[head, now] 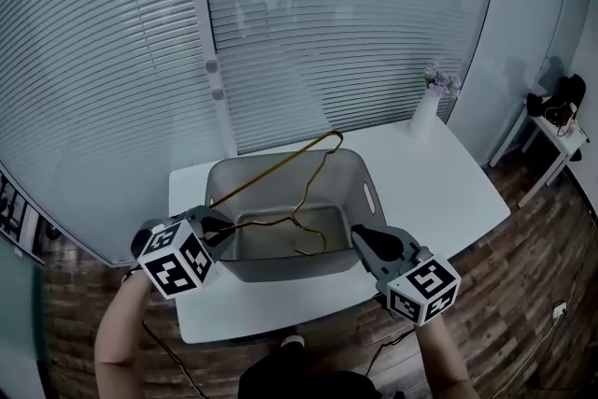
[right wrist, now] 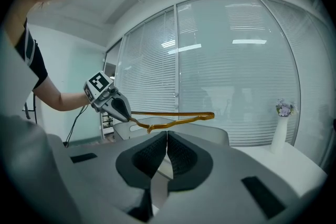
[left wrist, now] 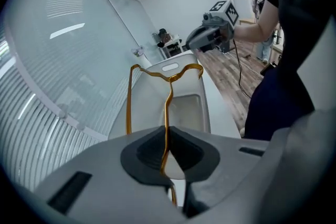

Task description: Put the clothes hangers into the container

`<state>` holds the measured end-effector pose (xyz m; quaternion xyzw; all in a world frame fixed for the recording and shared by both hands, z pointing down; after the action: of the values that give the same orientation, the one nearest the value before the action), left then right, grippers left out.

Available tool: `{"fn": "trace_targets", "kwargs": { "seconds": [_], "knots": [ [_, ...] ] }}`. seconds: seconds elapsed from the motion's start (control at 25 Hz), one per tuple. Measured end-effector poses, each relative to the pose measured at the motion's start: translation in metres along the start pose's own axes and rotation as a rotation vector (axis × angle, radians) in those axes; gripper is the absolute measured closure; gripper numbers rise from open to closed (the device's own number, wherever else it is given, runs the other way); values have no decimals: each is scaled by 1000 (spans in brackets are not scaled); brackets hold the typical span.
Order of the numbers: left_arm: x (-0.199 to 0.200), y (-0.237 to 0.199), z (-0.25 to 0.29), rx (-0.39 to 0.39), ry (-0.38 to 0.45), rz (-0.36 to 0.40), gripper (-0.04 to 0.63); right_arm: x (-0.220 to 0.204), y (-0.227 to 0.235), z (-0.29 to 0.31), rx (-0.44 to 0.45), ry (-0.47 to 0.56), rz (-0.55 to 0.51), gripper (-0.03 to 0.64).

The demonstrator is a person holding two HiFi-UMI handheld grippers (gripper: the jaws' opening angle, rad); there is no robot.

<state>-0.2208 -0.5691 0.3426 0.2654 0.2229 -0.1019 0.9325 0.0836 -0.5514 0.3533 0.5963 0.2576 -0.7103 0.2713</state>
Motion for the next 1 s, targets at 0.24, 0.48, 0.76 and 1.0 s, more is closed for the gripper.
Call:
{"fn": "trace_targets", "kwargs": {
  "seconds": [0.24,0.48,0.76,1.0],
  "knots": [
    [5,-5,9,-87,-6,93,569,-3,3,8,-2,-17,7,589],
    [12,-16,16,-226,-15,136,569,-5,7,16,-5,-23,13,589],
    [15,-34,31,-427,-86,100,566,-2,12,21,-15,-17,7,589],
    [23,-51,56,-546,-179,-24,565,0,17,21,-20,-11,10,589]
  ]
}}
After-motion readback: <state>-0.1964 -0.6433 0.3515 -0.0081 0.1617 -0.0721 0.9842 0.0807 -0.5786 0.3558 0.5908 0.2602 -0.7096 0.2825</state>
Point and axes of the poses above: the fingertips, and each gripper's own axes: z forward along the fingers, y to its right, x out of its top, the point moved 9 cm from there along -z, backward along the fingers, and after that the axes turned 1 degree about -x, right-handed, at the moved point
